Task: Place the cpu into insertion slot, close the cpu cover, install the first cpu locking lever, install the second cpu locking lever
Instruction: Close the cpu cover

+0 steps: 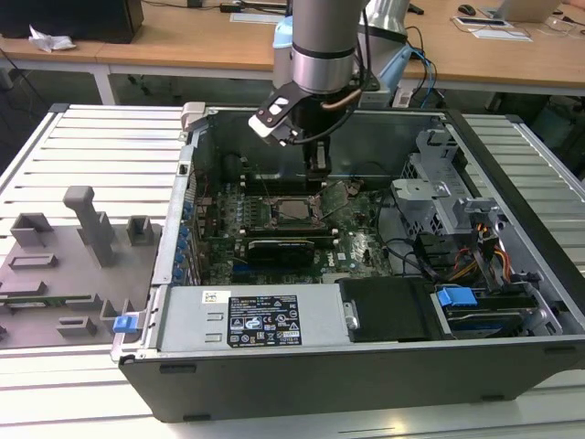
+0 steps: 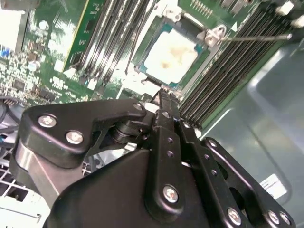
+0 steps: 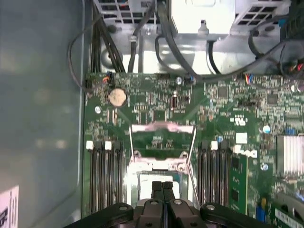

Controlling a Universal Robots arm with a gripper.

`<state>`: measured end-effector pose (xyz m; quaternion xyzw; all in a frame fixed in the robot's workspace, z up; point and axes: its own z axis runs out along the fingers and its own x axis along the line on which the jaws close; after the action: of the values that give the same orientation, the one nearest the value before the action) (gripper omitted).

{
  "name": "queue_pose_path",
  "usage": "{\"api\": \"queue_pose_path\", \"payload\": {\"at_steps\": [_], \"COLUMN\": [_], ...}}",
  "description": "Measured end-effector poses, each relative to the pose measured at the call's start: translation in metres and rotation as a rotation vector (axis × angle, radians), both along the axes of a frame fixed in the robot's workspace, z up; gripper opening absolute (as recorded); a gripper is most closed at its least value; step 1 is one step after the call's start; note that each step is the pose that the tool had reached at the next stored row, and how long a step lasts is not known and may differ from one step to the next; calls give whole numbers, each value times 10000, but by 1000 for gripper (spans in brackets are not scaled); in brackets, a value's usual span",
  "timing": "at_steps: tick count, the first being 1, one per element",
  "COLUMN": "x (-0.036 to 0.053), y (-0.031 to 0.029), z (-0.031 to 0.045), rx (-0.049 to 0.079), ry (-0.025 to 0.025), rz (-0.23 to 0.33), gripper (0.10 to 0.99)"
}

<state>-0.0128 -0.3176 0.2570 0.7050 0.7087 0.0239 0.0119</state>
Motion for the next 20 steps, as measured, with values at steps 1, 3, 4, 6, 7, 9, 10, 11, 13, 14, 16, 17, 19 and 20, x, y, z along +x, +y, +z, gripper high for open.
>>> {"api": "queue_pose_path", "payload": {"at_steps": [1,3,4,6,7,9,10,11,13,14,16,17,19,20], "x": [20,66,74,83,87,97,103,120,137,139,148,151,157,162], "y": [0,0,0,0,1,0,0,0,0,0,0,0,0,0], "z": [0,0,3,50,52,52,52,53,53,52,53,52,53,53], "rx": [0,0,-3,-2,1,1,0,-1,-1,0,-1,0,0,0], "ry": [0,0,2,1,-1,0,2,13,22,22,24,25,28,30], "rz": [-1,-2,-1,-2,-1,-1,-2,-2,-2,-1,-1,-2,-1,-1], "gripper": [106,106,106,106,106,106,106,106,106,106,106,106,106,106]}}
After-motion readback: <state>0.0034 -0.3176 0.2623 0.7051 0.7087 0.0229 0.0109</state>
